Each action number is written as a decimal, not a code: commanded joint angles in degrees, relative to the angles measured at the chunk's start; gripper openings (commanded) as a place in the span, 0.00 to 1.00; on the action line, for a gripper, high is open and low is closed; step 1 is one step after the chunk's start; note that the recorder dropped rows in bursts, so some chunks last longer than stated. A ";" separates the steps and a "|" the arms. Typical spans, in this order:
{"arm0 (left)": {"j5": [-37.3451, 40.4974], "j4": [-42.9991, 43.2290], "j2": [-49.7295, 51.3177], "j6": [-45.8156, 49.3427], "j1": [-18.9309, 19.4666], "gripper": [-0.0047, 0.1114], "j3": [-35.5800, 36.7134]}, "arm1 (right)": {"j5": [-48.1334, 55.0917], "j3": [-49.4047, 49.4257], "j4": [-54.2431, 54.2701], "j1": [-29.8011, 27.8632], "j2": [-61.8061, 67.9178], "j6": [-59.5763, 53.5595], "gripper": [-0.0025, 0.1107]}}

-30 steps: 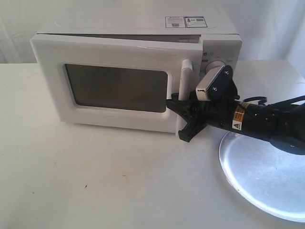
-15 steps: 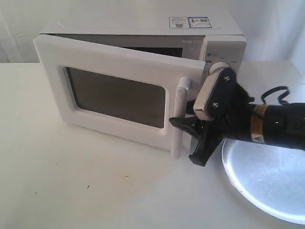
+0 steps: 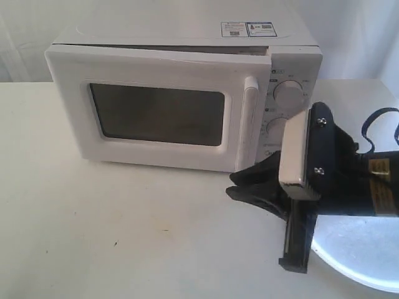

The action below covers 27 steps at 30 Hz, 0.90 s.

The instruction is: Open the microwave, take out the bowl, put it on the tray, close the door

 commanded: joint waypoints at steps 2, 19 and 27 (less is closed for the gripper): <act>-0.03 -0.22 -0.19 -0.24 -0.23 0.04 0.12 | 27.08 -0.85 21.83 -0.21 -5.75 -9.14 0.02; -0.03 -0.22 -0.19 -0.24 -0.23 0.04 0.12 | 41.43 -22.58 63.76 1.61 22.50 -75.22 0.02; -0.03 -0.22 -0.19 -0.24 -0.23 0.04 0.12 | 41.20 -19.75 60.16 8.43 21.39 -75.54 0.02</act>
